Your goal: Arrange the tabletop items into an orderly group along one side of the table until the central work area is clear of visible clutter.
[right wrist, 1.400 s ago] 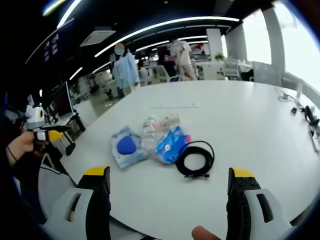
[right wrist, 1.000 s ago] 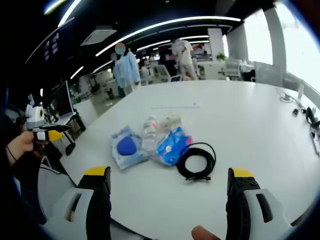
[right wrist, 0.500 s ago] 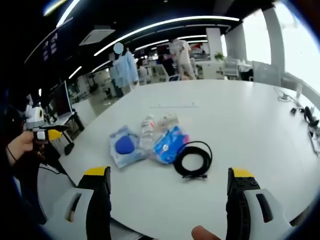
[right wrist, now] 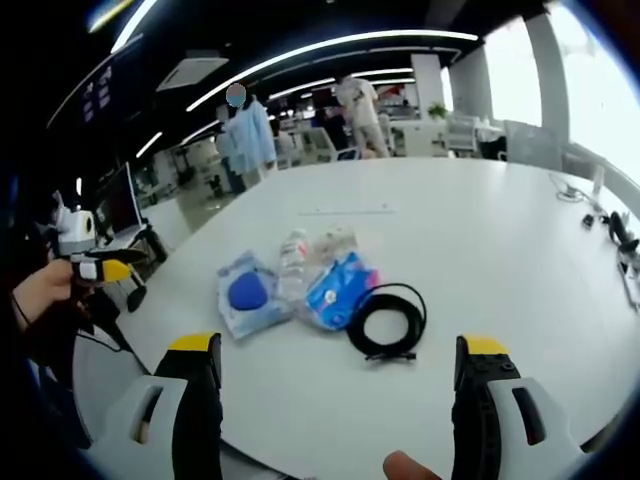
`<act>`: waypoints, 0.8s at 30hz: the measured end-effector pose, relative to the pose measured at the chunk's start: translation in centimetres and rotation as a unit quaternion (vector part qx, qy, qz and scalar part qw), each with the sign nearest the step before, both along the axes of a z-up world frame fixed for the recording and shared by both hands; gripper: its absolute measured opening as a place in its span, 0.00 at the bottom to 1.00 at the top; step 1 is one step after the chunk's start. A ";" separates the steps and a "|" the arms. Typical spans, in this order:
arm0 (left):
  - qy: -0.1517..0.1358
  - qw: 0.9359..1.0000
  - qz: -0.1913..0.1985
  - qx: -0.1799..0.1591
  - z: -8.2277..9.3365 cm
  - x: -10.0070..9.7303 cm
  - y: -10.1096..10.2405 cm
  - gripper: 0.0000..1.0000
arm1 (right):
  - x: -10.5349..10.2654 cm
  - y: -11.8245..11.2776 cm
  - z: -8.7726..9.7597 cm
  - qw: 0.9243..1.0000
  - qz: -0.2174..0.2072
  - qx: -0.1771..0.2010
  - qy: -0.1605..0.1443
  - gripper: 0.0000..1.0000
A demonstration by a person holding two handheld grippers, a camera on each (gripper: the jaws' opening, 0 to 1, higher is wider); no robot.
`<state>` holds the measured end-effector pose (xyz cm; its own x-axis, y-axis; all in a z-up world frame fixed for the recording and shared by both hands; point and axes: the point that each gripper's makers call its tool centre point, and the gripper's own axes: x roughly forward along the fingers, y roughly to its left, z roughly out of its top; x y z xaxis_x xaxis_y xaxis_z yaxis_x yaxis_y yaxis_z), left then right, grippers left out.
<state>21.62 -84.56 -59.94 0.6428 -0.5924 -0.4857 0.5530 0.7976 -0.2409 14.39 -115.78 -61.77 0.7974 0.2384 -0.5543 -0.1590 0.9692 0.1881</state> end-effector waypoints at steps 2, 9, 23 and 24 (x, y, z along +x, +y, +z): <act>0.001 1.000 -0.004 0.002 -0.1 0.3 -0.2 0.89 | 0.2 0.2 -0.2 1.000 0.001 0.002 0.001 0.95; 0.003 1.000 -0.011 0.002 -0.1 0.9 -0.7 0.89 | 0.8 1.0 -0.3 1.000 0.007 0.004 0.004 0.95; 0.010 1.000 -0.023 0.006 -0.7 1.3 -1.3 0.86 | 2.3 2.8 -0.8 0.999 0.032 0.008 0.006 0.94; 0.011 1.000 -0.024 0.005 -0.8 1.3 -1.4 0.87 | 2.3 3.0 -0.9 0.999 0.034 0.008 0.007 0.94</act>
<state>22.92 -85.94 -60.72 0.6034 -0.6169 -0.5054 0.5853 0.7730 -0.2447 16.72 -112.82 -62.68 0.7709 0.3005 -0.5616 -0.2217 0.9532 0.2056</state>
